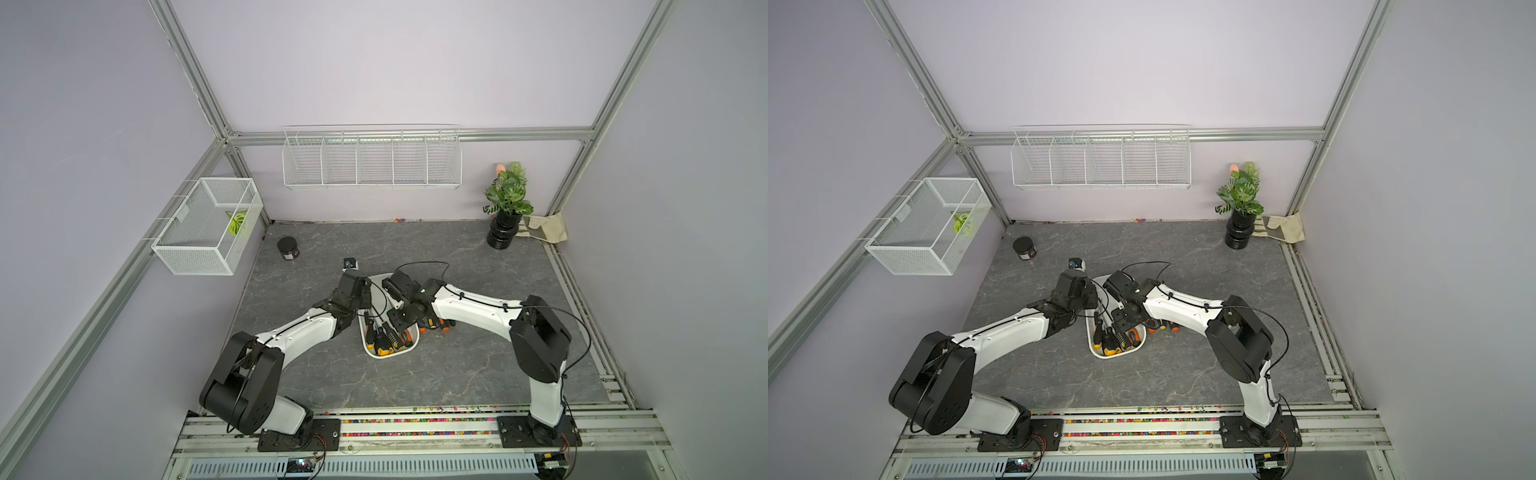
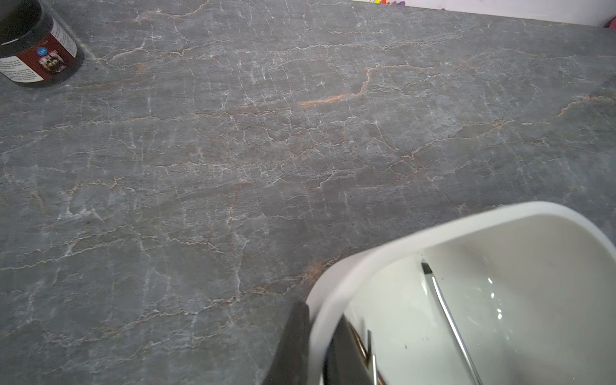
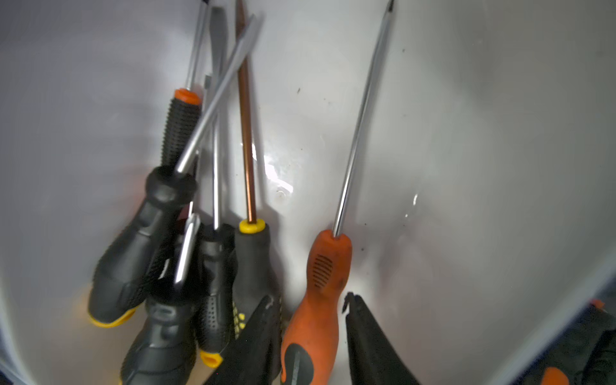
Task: Take out the screwdriver from the storage box
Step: Pick up the screwdriver from the storage box.
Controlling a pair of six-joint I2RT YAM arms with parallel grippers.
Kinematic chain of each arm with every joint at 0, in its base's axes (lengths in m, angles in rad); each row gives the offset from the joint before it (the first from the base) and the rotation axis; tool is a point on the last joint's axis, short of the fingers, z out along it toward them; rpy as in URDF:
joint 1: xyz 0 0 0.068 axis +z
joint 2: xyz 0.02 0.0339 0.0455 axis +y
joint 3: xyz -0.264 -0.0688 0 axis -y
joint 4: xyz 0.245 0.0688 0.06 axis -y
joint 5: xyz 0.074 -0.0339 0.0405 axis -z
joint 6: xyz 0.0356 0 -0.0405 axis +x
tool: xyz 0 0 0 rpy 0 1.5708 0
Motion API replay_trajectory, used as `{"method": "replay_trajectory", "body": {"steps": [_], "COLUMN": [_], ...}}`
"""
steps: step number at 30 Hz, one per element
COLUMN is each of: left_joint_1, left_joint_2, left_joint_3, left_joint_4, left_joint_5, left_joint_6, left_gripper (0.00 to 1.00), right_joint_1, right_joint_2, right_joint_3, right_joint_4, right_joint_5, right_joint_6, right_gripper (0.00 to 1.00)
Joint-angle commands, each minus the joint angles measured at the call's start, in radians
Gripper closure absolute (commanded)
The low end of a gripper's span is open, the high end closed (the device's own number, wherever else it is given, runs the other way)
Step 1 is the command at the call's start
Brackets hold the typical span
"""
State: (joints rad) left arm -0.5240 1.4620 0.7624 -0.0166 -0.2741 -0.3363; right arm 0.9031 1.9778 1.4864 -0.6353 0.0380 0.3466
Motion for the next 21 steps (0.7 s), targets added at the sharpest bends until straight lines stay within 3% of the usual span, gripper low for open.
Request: {"method": "replay_trajectory", "body": {"steps": [1,21], "left_joint_1": [-0.001,-0.001], "left_joint_2": [-0.035,-0.039], "left_joint_3": [-0.009,-0.021], "left_joint_4": [0.037,0.066], "left_joint_5": [-0.028,-0.017], "left_joint_6": [-0.006,0.006], "left_gripper": [1.0,1.0], "right_joint_1": [-0.015,-0.041], "right_joint_2": [0.027,0.168], "right_joint_3": [0.033,0.125], "right_joint_4": [-0.039,-0.13], "right_joint_5": [0.034,0.092], "right_joint_6": [-0.016,-0.056], "right_gripper": [0.61,0.63]}}
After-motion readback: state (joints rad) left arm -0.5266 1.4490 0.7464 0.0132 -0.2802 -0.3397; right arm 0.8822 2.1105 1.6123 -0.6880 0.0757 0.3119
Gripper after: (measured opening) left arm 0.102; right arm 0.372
